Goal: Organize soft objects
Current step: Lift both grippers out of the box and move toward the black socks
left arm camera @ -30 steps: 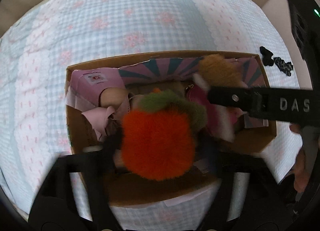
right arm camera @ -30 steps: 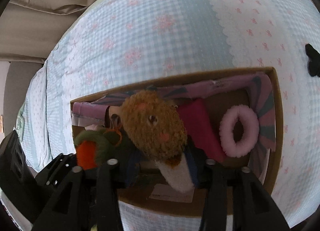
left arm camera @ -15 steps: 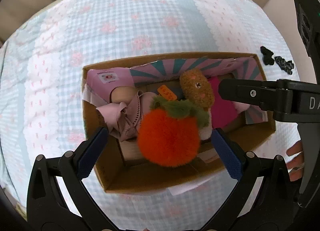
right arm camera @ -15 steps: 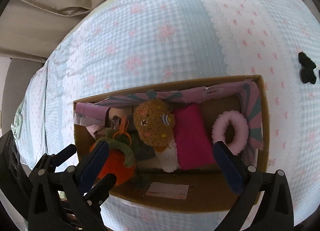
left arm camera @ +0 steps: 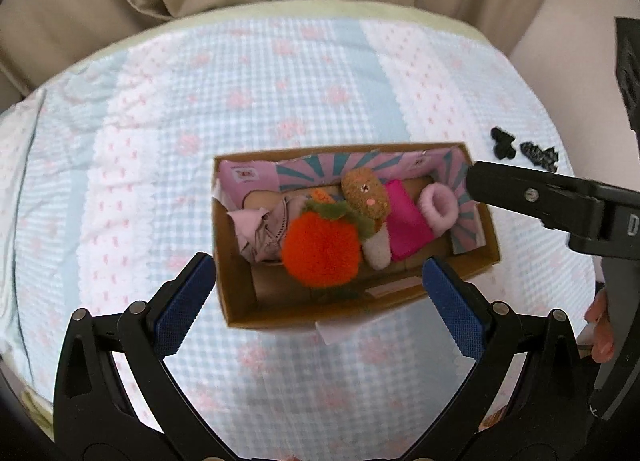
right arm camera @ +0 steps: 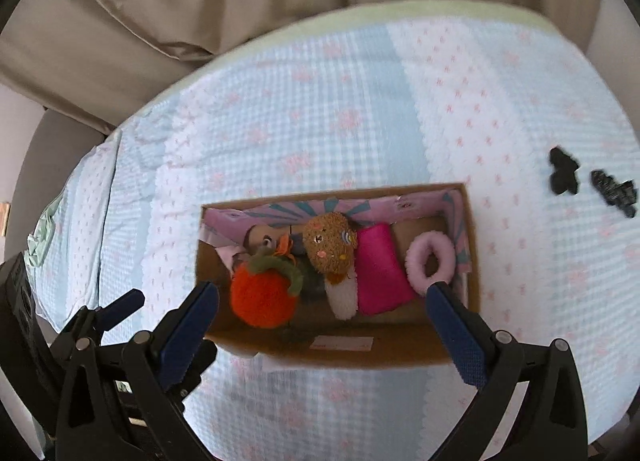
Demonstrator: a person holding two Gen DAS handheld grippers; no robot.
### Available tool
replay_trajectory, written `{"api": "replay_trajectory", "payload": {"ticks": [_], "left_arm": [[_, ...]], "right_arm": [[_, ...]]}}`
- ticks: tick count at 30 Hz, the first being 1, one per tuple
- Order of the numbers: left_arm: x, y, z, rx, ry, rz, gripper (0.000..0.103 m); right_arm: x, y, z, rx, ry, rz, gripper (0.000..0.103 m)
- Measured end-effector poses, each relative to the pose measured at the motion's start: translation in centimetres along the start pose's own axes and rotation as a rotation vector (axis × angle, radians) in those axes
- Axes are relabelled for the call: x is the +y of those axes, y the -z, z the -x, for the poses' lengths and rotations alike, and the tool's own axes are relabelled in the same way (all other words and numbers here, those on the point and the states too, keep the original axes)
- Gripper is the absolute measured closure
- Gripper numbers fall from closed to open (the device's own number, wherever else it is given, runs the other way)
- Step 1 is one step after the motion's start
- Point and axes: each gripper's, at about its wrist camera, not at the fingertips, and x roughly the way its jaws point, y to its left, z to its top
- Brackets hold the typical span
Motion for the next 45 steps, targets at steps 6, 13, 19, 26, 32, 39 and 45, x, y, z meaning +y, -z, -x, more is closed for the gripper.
{"api": "replay_trajectory", "payload": {"ticks": [6, 13, 19, 26, 32, 39, 45], "left_arm": [[-0.9, 0.6, 4.9, -0.074, -0.008, 0.005, 0.0], [-3.3, 1.2, 9.7, -0.185, -0.057, 0.025, 0.0], [-7.1, 0.4, 11.5, -0.241, -0.012, 0.06, 0.0], [-16.0, -1.8, 10.8, -0.292, -0.03, 0.057, 0.0], [-24.3, -4.5, 5.9, -0.267, -0.014, 0.009, 0.0], [-31.0, -7.6, -2.2, -0.226, 0.01, -0.024, 0.0], [-35.0, -9.6, -11.1, -0.2, 0.028, -0.06, 0.001]], "right_arm": [[1.0, 1.8, 5.9, -0.123, 0.075, 0.072, 0.0], [-1.2, 4.7, 13.1, -0.273, 0.137, 0.107, 0.0], [-7.0, 6.3, 17.3, -0.339, 0.223, 0.066, 0.0], [-16.7, 6.3, 19.9, -0.37, 0.273, 0.017, 0.0], [-24.7, 4.9, 19.4, -0.385, 0.299, -0.006, 0.0], [-31.9, 2.2, 14.9, -0.357, 0.28, 0.038, 0.0], [-37.2, 0.7, 8.7, -0.355, 0.26, 0.067, 0.0]]}}
